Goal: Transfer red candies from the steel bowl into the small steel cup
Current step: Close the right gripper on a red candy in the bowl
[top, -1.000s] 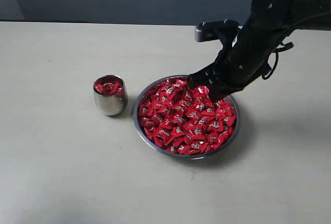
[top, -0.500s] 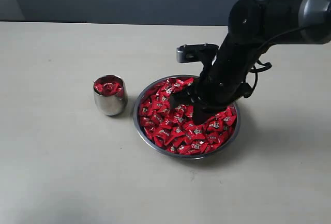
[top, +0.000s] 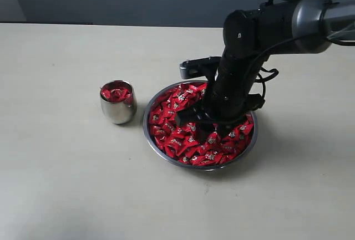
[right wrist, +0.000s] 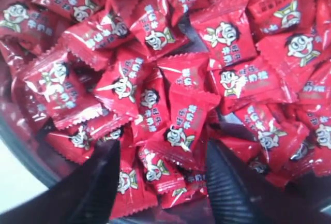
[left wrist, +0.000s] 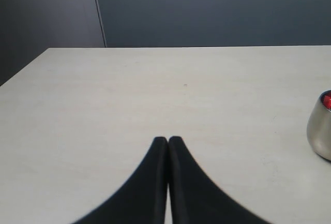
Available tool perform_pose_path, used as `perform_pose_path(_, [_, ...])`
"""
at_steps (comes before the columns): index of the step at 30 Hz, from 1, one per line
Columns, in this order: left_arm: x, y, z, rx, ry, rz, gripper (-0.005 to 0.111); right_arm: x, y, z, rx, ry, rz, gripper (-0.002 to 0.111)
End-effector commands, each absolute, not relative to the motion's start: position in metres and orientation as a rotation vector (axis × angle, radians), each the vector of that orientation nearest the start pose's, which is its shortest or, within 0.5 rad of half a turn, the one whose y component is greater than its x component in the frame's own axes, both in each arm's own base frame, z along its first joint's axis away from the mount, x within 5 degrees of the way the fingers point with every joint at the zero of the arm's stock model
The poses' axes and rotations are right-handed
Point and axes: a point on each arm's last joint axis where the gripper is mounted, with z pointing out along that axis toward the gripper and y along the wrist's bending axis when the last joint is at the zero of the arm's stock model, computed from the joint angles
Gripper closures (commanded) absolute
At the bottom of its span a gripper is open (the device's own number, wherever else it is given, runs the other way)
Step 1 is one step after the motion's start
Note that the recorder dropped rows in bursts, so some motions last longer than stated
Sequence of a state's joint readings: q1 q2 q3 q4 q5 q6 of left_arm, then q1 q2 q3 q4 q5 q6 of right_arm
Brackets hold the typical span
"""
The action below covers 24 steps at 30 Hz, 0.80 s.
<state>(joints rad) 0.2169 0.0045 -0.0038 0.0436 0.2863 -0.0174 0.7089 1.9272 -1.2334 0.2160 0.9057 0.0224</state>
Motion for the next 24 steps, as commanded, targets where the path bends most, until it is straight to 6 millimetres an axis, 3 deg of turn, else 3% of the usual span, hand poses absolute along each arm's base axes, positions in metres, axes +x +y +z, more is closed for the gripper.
perform_pose_path(1, [0.053,0.013,0.187,-0.181,1.762,0.186,0.106,0.264,0.247,0.16,-0.787,3.04,0.295,0.056])
perform_pose_path(14, [0.053,0.013,0.187,-0.181,1.762,0.186,0.106,0.268,0.25,0.134,-0.778,3.082,0.252,0.058])
perform_pose_path(19, [0.053,0.013,0.187,-0.181,1.762,0.186,0.106,0.27,0.251,0.134,-0.762,3.056,0.268,0.058])
perform_pose_path(24, [0.053,0.013,0.187,-0.181,1.762,0.186,0.106,0.271,0.252,0.134,-0.761,3.041,0.269,0.071])
